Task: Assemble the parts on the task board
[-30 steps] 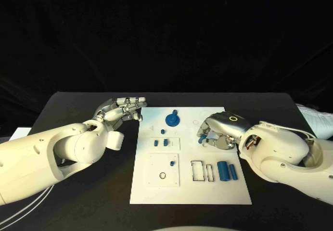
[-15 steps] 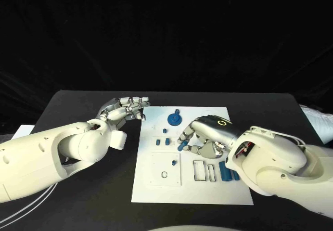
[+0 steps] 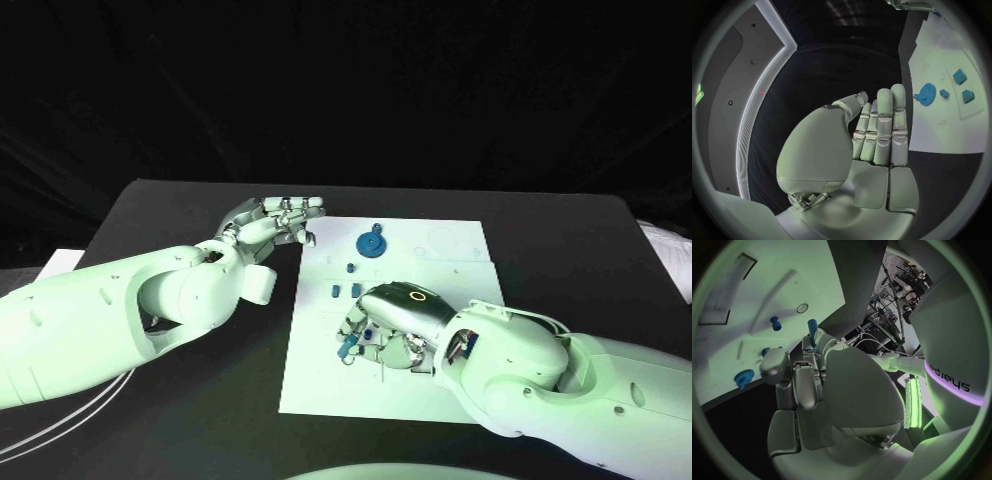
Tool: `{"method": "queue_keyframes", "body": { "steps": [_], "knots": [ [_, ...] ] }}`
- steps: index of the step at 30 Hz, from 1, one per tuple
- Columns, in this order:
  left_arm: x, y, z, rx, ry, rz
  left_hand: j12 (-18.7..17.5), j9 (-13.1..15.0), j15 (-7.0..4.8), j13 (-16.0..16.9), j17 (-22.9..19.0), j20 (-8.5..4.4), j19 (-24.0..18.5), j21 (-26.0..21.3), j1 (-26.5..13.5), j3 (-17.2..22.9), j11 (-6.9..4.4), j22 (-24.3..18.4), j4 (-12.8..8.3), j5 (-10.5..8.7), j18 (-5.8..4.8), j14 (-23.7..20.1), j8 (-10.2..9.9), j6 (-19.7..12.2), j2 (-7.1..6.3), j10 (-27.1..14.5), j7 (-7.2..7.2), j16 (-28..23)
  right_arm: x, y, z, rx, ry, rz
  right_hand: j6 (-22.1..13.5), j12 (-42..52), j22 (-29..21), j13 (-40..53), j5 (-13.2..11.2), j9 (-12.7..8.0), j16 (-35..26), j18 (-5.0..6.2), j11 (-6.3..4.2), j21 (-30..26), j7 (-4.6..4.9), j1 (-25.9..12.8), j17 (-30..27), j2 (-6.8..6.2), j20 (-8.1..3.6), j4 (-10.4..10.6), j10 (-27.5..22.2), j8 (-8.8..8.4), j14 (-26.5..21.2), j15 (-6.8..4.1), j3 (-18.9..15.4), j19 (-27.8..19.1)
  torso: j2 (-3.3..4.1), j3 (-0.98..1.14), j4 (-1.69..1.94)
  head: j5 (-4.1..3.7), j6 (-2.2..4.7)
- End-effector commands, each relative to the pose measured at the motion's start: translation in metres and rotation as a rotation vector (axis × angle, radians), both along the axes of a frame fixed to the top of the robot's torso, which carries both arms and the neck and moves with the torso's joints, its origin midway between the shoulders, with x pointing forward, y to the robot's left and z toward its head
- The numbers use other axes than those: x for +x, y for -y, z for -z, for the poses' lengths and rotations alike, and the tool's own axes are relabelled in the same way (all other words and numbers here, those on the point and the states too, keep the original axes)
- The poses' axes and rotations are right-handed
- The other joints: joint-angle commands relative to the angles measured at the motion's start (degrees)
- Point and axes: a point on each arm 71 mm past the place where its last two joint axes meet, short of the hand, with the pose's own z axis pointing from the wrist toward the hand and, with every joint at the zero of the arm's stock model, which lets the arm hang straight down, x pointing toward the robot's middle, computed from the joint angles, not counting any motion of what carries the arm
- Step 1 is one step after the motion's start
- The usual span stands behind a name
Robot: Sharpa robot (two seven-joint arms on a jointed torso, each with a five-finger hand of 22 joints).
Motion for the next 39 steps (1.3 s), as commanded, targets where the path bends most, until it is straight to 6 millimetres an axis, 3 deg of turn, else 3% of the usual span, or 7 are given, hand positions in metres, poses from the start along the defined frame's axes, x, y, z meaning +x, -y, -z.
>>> {"method": "queue_keyframes", "body": {
  "steps": [1, 10, 21, 39],
  "knots": [
    [0.000, 0.003, -0.001, -0.008, 0.009, 0.021, 0.2, 0.0, -0.08, -0.1, -0.1, 0.00, -0.5, -0.4, -0.1, -0.3, -0.08, -0.1, -0.1, 0.19, 0.64, -0.3, 0.3, 0.0, 0.61, -0.5, 0.18, 0.3, -0.002, -0.005, 0.008, -0.046, 0.000, -0.050, -0.1, -0.2, 0.0, 0.0, 0.1, -0.1, 0.1, -0.57, -1.04, -0.1, 0.21, -0.2, 0.0, -0.20, 0.26, -1.2, 1.2, -0.30, 2.5, 0.35, 1.7, -0.3, 0.08, 0.07, -0.15, 0.13, -0.14],
    [0.000, 0.003, -0.001, -0.010, 0.009, 0.024, 0.2, 0.0, -0.08, -0.1, -0.1, 0.00, -0.5, -0.4, -0.1, -0.3, -0.08, -0.1, -0.1, 0.19, 0.64, -0.3, 0.3, 0.0, 0.61, -0.5, 0.18, 0.3, -0.001, -0.006, 0.020, -0.088, -0.005, -0.044, -0.1, -0.3, -0.2, 0.0, 0.1, 0.0, 0.0, -0.53, -0.99, -0.2, 0.24, -0.7, -0.2, -0.25, 0.35, -1.2, 1.2, -0.29, 2.5, 0.42, 1.8, -0.5, 0.05, 0.14, -0.06, -0.09, -0.31],
    [0.000, 0.002, 0.000, -0.009, 0.009, 0.020, 0.2, 0.0, -0.08, -0.1, -0.1, 0.00, -0.5, -0.4, -0.1, -0.3, -0.08, -0.1, -0.1, 0.19, 0.64, -0.3, 0.3, 0.0, 0.62, -0.5, 0.18, 0.3, 0.001, -0.001, 0.018, -0.105, 0.052, 0.005, -0.1, -0.4, -0.1, 0.1, 0.1, 0.0, 0.0, -0.54, -1.01, -0.1, 0.20, -0.9, -0.2, -0.25, 0.38, -1.3, 1.3, -0.25, 2.5, 0.43, 1.9, -0.5, 0.07, 0.18, -0.11, -0.17, -0.34],
    [0.000, 0.001, 0.000, -0.007, 0.007, 0.018, 0.3, 0.0, -0.08, -0.1, -0.1, 0.00, -0.5, -0.4, 0.0, -0.4, -0.07, -0.1, -0.2, 0.19, 0.64, -0.3, 0.3, 0.0, 0.66, -0.5, 0.19, 0.4, 0.000, 0.006, 0.016, -0.152, 0.062, 0.021, 0.1, -0.4, 0.1, 0.1, 0.1, 0.0, 0.0, -0.55, -1.07, 0.0, 0.11, -1.4, -0.2, -0.29, 0.41, -1.4, 1.6, -0.16, 2.4, 0.40, 2.0, -0.4, 0.03, 0.05, -0.01, -0.79, -0.18]
  ]
}}
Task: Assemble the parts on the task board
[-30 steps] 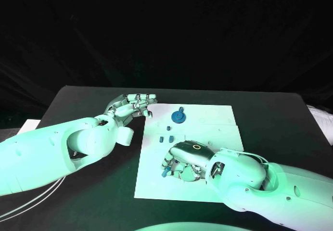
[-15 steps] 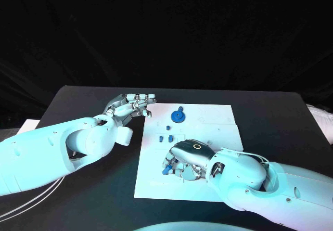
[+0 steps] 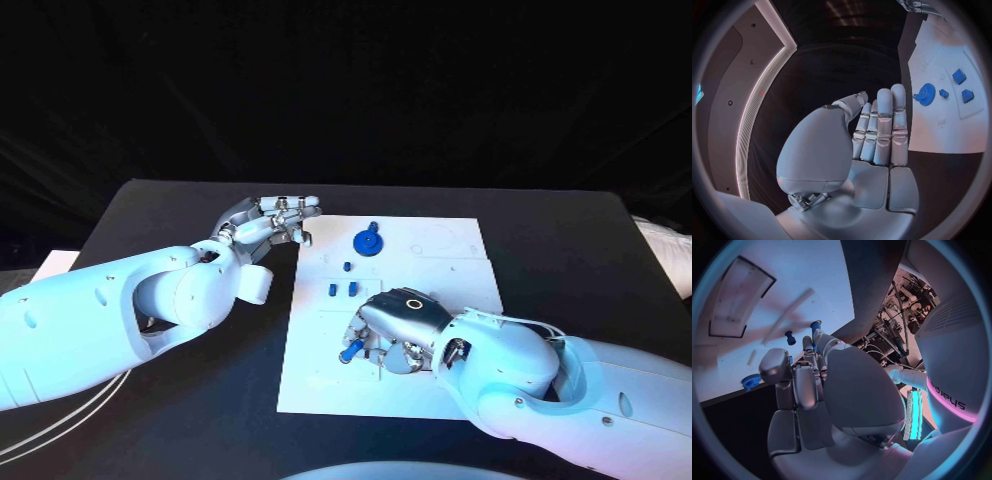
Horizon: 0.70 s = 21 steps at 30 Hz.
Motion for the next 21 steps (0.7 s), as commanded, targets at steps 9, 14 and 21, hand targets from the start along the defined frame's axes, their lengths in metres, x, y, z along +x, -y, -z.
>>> {"method": "queue_keyframes", "body": {
  "steps": [9, 14, 21],
  "knots": [
    [-0.001, 0.003, -0.001, -0.009, 0.008, 0.020, 0.3, 0.0, -0.08, -0.1, -0.1, 0.00, -0.5, -0.4, 0.0, -0.2, 0.13, -0.1, 0.0, 0.18, 0.64, -0.3, 0.3, 0.0, 0.66, -0.3, 0.20, 0.4, 0.001, -0.008, 0.009, -0.114, -0.027, -0.015, 0.3, 0.0, -0.1, 0.1, 0.2, 0.1, -0.2, -0.49, -1.10, -0.2, 0.13, -1.1, -0.3, 0.05, 0.21, 0.0, 1.7, 0.42, 2.4, 0.39, 0.2, -0.4, 0.00, -0.10, 0.06, -0.02, -0.14],
    [-0.001, 0.003, -0.001, -0.008, 0.007, 0.020, 0.3, 0.0, -0.08, -0.1, -0.1, 0.00, -0.5, -0.4, 0.0, -0.2, 0.13, -0.1, 0.0, 0.18, 0.64, -0.3, 0.3, 0.0, 0.66, -0.3, 0.20, 0.4, 0.002, -0.013, 0.010, -0.147, -0.011, -0.026, 0.4, 0.0, -0.2, 0.1, 0.2, 0.1, -0.2, -0.46, -1.13, -0.3, 0.09, -1.3, -0.5, 0.07, 0.21, 0.0, 1.7, 0.43, 2.3, 0.38, 0.2, -0.5, -0.06, -0.10, 0.07, -0.08, -0.20],
    [0.000, 0.004, -0.001, -0.008, 0.007, 0.020, 0.3, 0.0, -0.08, -0.1, -0.1, 0.00, -0.5, -0.4, 0.0, -0.2, 0.13, -0.1, 0.0, 0.18, 0.64, -0.3, 0.3, 0.0, 0.66, -0.3, 0.20, 0.4, 0.001, -0.018, 0.010, -0.151, 0.024, -0.033, -0.3, -0.5, -0.2, 0.0, 0.2, 0.0, -0.3, -0.46, -1.00, -0.3, 0.17, -2.1, -0.5, -0.21, 0.25, -0.1, 1.2, 0.10, 2.3, 0.45, 0.2, -0.6, -0.02, -0.06, 0.05, -0.09, -0.12]
  ]
}}
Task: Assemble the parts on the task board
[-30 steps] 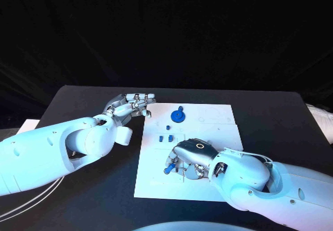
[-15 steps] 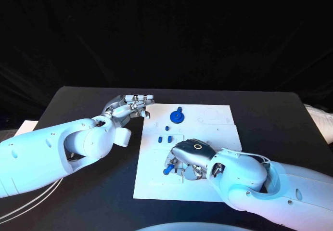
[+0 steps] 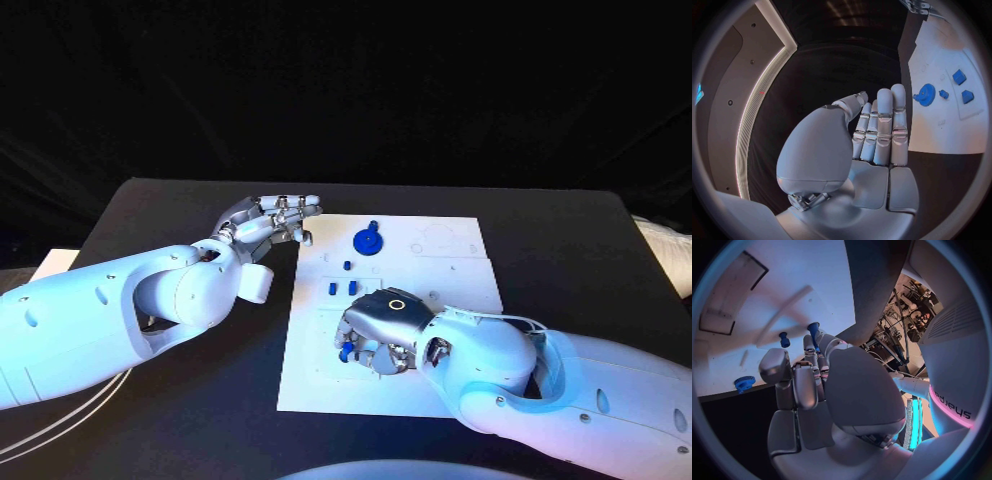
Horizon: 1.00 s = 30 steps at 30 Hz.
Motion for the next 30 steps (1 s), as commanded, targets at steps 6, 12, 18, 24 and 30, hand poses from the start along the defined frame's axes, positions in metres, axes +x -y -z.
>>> {"method": "queue_keyframes", "body": {
  "steps": [6, 12, 18, 24, 30],
  "knots": [
    [0.000, 0.002, -0.001, -0.007, 0.008, 0.016, 0.3, 0.0, -0.08, -0.1, -0.1, 0.00, -0.5, -0.4, 0.0, -0.2, 0.13, -0.1, 0.0, 0.19, 0.64, -0.3, 0.3, 0.0, 0.66, -0.3, 0.20, 0.4, 0.000, 0.001, 0.009, -0.067, 0.012, 0.009, -5.2, -1.0, -0.7, -0.5, 2.1, -1.1, -0.5, -0.41, 1.15, -0.9, 1.08, -4.5, -0.5, -2.87, 0.90, 1.4, -5.4, -0.43, 2.2, 1.71, -1.1, -0.9, 0.02, 0.07, -0.09, -0.01, 0.21],
    [0.000, 0.002, -0.001, -0.004, 0.007, 0.010, 0.4, 0.0, -0.06, -0.1, -0.2, 0.01, -0.5, -0.4, 0.0, -0.4, 0.18, -0.1, -0.1, 0.18, 0.64, -0.4, 0.3, -0.1, 0.71, -0.6, 0.22, 0.4, 0.002, 0.004, 0.008, -0.044, 0.024, 0.040, -15.5, -0.2, -4.7, -0.2, 3.8, -0.9, -1.3, 0.40, 2.49, -4.2, 1.94, -6.8, -2.0, -4.54, 2.23, 3.7, -14.5, 0.02, 1.7, 2.94, -11.7, -3.0, -0.01, 0.12, -0.06, -0.28, 0.26],
    [0.001, 0.001, 0.000, -0.001, 0.006, 0.007, 0.4, 0.0, -0.05, -0.1, -0.2, 0.02, -0.5, -0.4, 0.0, -0.4, 0.21, -0.1, -0.2, 0.19, 0.64, -0.4, 0.3, -0.2, 0.71, -0.8, 0.23, 0.4, 0.002, 0.009, 0.001, 0.050, 0.063, 0.071, -18.0, 1.8, -6.3, 0.0, 4.0, -0.9, -2.2, 0.68, 2.96, -5.5, 1.73, -3.4, -3.8, -4.13, 2.50, 8.4, -16.8, -0.21, 1.3, 3.04, -20.0, -3.3, -0.03, 0.23, -0.10, -0.56, 0.52],
    [0.001, 0.000, 0.000, 0.000, 0.004, 0.005, 0.4, 0.0, -0.05, -0.1, -0.2, 0.02, -0.5, -0.4, 0.0, -0.4, 0.21, -0.1, -0.2, 0.19, 0.64, -0.4, 0.3, -0.2, 0.71, -0.8, 0.23, 0.4, -0.001, 0.032, -0.013, 0.220, 0.111, 0.112, -13.8, 5.0, -5.7, 0.2, 3.9, -0.3, -2.1, 0.51, 2.47, -5.0, 2.47, -2.4, -3.7, -2.60, 2.08, 8.0, -12.8, 0.87, 1.4, 2.60, -19.7, -2.5, 0.02, 0.22, -0.24, -0.81, 0.75],
    [0.001, -0.001, 0.002, 0.001, 0.001, 0.005, 0.4, 0.0, -0.05, -0.1, -0.2, 0.02, -0.5, -0.4, 0.0, -0.4, 0.21, -0.1, -0.2, 0.19, 0.64, -0.4, 0.3, -0.2, 0.71, -0.8, 0.23, 0.4, 0.002, 0.075, -0.026, 0.295, -0.012, 0.254, -9.4, 8.4, -2.3, 1.0, 4.9, 0.1, -0.1, -0.14, 1.38, -2.4, 2.05, -2.3, -0.9, -0.85, 1.64, 8.1, -5.2, 2.03, 2.2, 1.89, -19.0, -0.3, -0.26, 0.18, -0.49, -1.88, 0.79]
  ]
}}
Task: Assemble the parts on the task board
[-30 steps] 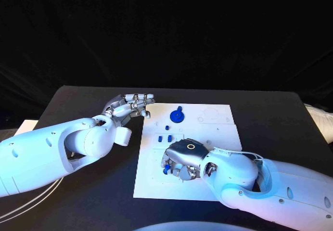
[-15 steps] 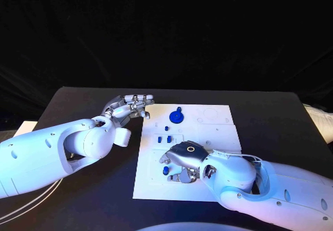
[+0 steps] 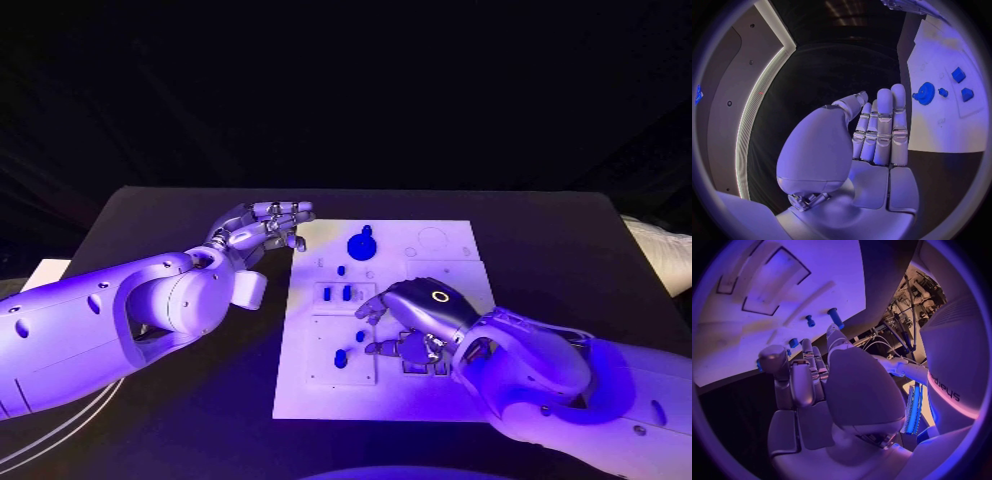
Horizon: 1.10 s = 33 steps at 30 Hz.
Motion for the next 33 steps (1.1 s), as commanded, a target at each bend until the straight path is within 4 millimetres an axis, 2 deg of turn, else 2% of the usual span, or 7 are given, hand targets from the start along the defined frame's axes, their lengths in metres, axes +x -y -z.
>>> {"method": "queue_keyframes", "body": {
  "steps": [1, 3, 7, 11, 15, 18, 33],
  "knots": [
    [-0.001, 0.002, 0.000, -0.005, 0.005, 0.014, 0.2, 0.0, -0.05, -0.1, -0.1, 0.02, -0.5, -0.2, 0.0, -0.3, 0.00, -0.1, 0.0, 0.19, 0.64, -0.4, 0.3, -0.2, 0.72, -0.6, 0.23, 0.2, 0.004, 0.019, -0.006, 0.127, -0.121, 0.097, 1.4, 2.1, 2.4, 0.9, 1.1, 0.1, 1.3, -0.36, -1.13, 1.9, -0.69, -1.0, 1.9, 1.01, -0.39, 0.2, 5.1, 0.54, 2.5, -1.06, 0.2, 1.5, -0.25, -0.06, -0.26, -1.00, 0.02],
    [-0.001, 0.002, 0.001, -0.005, 0.003, 0.015, 0.2, 0.0, -0.04, -0.1, -0.1, 0.02, -0.5, -0.2, 0.0, -0.3, 0.01, -0.1, 0.0, 0.19, 0.63, -0.4, 0.3, -0.2, 0.76, -0.7, 0.24, 0.2, 0.007, 0.041, -0.005, 0.095, -0.205, 0.179, 2.7, 4.6, 4.5, 2.6, 3.4, 0.2, 2.5, -0.77, -2.57, 3.6, -2.03, -3.8, 3.7, 0.91, -1.45, 0.3, 10.4, 0.96, 3.0, -2.34, -1.1, 2.8, -0.45, -0.10, -0.44, -1.33, 0.14],
    [-0.001, 0.002, 0.002, -0.005, 0.001, 0.014, 0.2, 0.0, -0.04, -0.1, -0.1, 0.02, -0.5, -0.2, 0.0, -0.3, 0.01, -0.1, 0.0, 0.19, 0.63, -0.4, 0.3, -0.2, 0.76, -0.7, 0.24, 0.2, 0.007, 0.070, -0.001, 0.027, -0.289, 0.282, 4.1, 9.0, 8.1, 6.9, 5.1, 0.3, 4.3, -1.53, -4.29, 6.4, -3.45, -6.2, 6.2, 1.30, -3.02, 0.4, 16.0, 1.58, 3.5, -3.85, -2.8, 4.9, -0.63, -0.11, -0.67, -2.00, 0.28],
    [-0.001, 0.001, 0.002, -0.004, 0.000, 0.013, 0.2, 0.0, -0.04, -0.1, -0.1, 0.02, -0.5, -0.2, 0.0, -0.3, 0.01, -0.1, 0.0, 0.19, 0.63, -0.4, 0.3, -0.2, 0.76, -0.7, 0.24, 0.2, 0.004, 0.089, 0.003, -0.035, -0.319, 0.348, 4.5, 19.8, 11.4, 19.1, 7.7, 0.5, 6.4, -2.23, -5.10, 8.9, -4.14, -9.4, 9.7, 2.04, -3.82, 0.0, 18.1, 2.05, 4.0, -4.51, -5.3, 6.6, -0.79, -0.05, -1.04, -2.44, 0.13],
    [-0.002, 0.001, 0.003, -0.004, -0.002, 0.014, 0.2, 0.0, -0.04, -0.1, -0.1, 0.02, -0.5, -0.2, 0.0, -0.3, 0.01, -0.1, 0.0, 0.19, 0.63, -0.4, 0.3, -0.2, 0.76, -0.7, 0.24, 0.2, 0.001, 0.100, 0.008, -0.097, -0.330, 0.404, 4.2, 39.9, 13.6, 43.5, 10.4, 1.0, 8.4, -2.71, -5.26, 10.5, -4.31, -11.5, 13.0, 4.06, -3.77, -0.3, 16.3, 2.49, 4.4, -4.70, -8.9, 7.4, -0.99, -0.09, -1.23, -2.75, 0.04],
    [-0.002, 0.001, 0.003, -0.004, -0.003, 0.016, 0.2, 0.0, -0.04, -0.1, -0.1, 0.02, -0.5, -0.2, 0.0, -0.3, 0.01, -0.1, 0.0, 0.19, 0.63, -0.4, 0.3, -0.2, 0.76, -0.7, 0.24, 0.2, -0.002, 0.104, 0.012, -0.139, -0.345, 0.436, 4.4, 44.5, 13.9, 49.6, 10.5, 1.4, 8.6, -2.65, -5.10, 10.7, -4.32, -12.2, 13.3, 4.42, -3.83, 0.3, 16.4, 2.96, 4.4, -4.48, -10.6, 7.3, -1.09, -0.18, -1.15, -2.92, -0.06],
    [-0.002, -0.001, 0.005, -0.003, -0.006, 0.014, 0.2, 0.0, -0.02, -0.1, -0.1, 0.04, -0.5, -0.3, 0.0, -0.4, 0.02, -0.1, 0.0, 0.19, 0.63, -0.4, 0.3, -0.2, 0.81, -0.7, 0.23, 0.3, -0.006, 0.108, 0.014, -0.256, -0.225, 0.490, 4.9, 48.4, 14.3, 56.1, 10.2, 2.7, 9.0, -2.69, -5.18, 10.9, -4.58, -15.1, 14.0, 4.48, -3.81, 0.6, 16.2, 4.18, 4.5, -4.51, -14.3, 7.3, -0.97, -0.13, -1.29, -2.99, 0.02]
  ]
}}
